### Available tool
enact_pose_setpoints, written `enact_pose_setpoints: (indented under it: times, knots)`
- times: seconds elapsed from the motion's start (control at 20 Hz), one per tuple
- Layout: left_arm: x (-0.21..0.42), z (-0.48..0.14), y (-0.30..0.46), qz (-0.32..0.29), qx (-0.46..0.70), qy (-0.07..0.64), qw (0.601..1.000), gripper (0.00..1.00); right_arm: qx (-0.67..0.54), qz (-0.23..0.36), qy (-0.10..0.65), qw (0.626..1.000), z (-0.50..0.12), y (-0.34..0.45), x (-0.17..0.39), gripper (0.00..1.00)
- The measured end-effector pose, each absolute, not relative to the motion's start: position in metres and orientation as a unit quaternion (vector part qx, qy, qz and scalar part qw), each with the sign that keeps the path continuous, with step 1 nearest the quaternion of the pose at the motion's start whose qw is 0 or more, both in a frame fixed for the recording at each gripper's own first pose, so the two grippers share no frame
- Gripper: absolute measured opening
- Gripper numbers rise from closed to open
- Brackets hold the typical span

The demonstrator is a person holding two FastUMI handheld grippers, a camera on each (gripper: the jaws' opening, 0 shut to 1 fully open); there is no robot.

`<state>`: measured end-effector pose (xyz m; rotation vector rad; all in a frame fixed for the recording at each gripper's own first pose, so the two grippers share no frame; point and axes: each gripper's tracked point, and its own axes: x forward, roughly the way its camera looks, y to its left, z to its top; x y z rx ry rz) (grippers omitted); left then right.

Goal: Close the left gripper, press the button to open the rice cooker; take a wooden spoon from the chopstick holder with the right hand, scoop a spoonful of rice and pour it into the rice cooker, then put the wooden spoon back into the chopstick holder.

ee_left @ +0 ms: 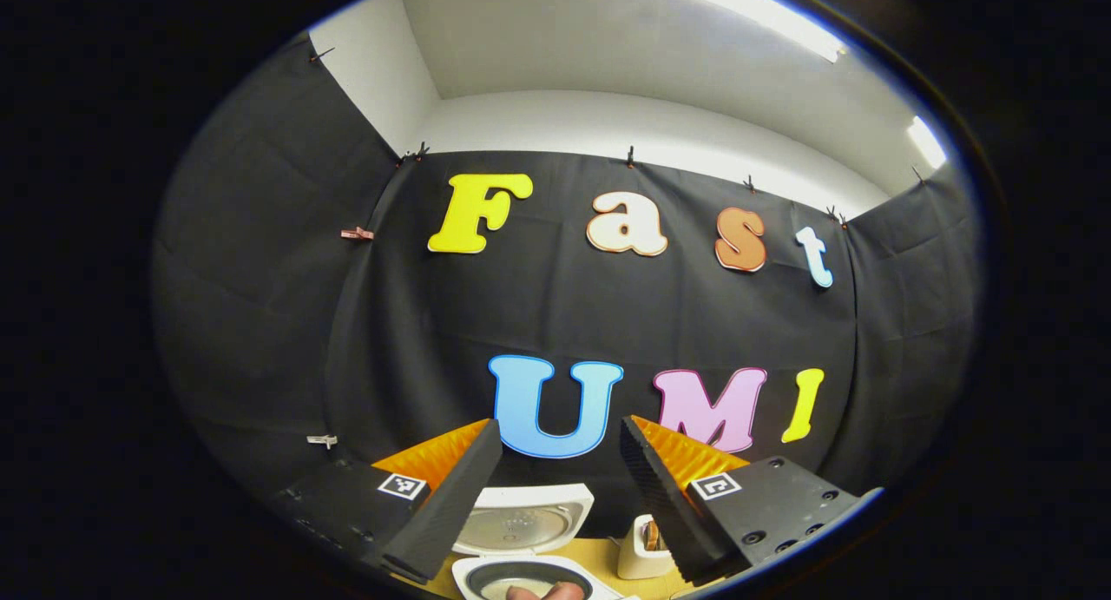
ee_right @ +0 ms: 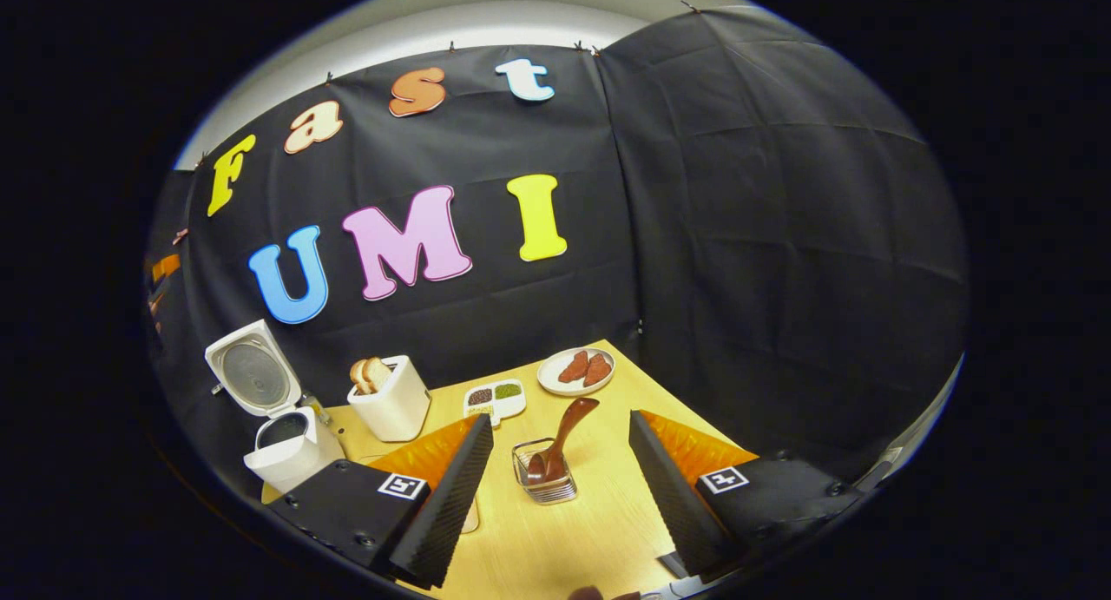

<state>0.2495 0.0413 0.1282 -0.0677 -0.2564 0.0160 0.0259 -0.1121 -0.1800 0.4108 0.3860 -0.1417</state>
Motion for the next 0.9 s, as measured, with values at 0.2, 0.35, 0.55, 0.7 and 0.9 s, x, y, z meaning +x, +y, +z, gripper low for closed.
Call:
enact_pose_setpoints:
  times: [0.2,0.35,0.55,0.7,0.9]
  knots:
    - [0.319,0.100,0.060,0.034,-0.011,-0.099,0.994,0.95,0.205,-0.081,0.183,0.958,-0.159,-0.101,0.008,0.98]
    - [0.370,0.078,0.071,0.044,0.010,-0.083,0.996,0.95,0.210,-0.098,0.189,0.954,-0.152,-0.097,-0.011,0.99]
    - [0.423,0.054,0.077,0.053,0.056,-0.066,0.995,0.95,0.202,-0.121,0.193,0.953,-0.145,-0.100,-0.040,0.98]
    - [0.450,0.033,0.087,0.065,0.075,-0.050,0.994,0.95,0.190,-0.135,0.200,0.952,-0.146,-0.103,-0.056,0.98]
    - [0.469,-0.011,0.093,0.075,0.060,0.002,0.995,0.95,0.183,-0.143,0.196,0.953,-0.139,-0.103,-0.062,0.99]
